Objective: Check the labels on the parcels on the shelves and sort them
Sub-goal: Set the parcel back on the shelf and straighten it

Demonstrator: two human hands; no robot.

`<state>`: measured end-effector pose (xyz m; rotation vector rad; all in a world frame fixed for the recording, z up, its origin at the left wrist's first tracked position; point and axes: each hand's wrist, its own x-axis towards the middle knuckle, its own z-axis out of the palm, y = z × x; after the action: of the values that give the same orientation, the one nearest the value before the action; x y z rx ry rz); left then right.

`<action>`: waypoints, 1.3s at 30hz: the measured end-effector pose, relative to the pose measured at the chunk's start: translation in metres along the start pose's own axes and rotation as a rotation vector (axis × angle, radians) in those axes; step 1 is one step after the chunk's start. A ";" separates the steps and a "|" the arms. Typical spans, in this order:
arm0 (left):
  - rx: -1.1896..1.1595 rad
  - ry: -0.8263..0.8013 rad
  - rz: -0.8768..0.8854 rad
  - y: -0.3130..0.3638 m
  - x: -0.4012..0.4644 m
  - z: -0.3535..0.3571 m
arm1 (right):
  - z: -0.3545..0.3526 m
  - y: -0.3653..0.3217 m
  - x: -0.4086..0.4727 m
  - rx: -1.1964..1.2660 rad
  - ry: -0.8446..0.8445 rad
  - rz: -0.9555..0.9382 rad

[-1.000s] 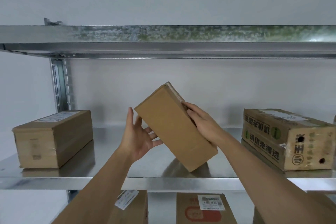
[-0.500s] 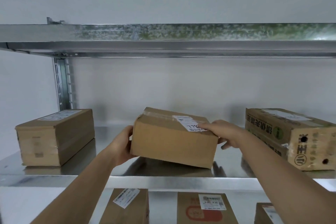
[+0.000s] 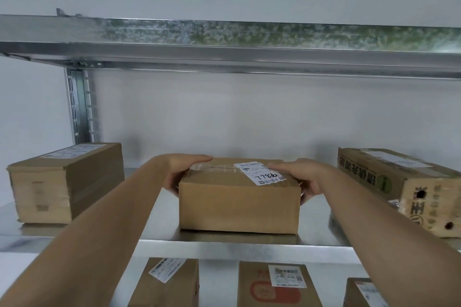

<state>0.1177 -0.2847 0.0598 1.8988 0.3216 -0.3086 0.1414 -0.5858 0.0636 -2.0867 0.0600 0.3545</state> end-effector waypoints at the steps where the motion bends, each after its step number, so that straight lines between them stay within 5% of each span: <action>1: 0.025 0.013 -0.019 0.003 0.001 0.003 | 0.002 -0.002 0.004 0.007 -0.013 0.023; 8: 0.080 0.030 -0.118 -0.001 0.020 0.007 | 0.009 0.000 0.026 0.014 -0.067 0.118; 39: 0.032 -0.002 -0.076 -0.012 0.034 0.002 | 0.008 0.013 0.042 0.023 -0.084 0.078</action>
<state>0.1454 -0.2798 0.0368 1.9204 0.3906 -0.3681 0.1775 -0.5816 0.0374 -2.0487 0.0954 0.4867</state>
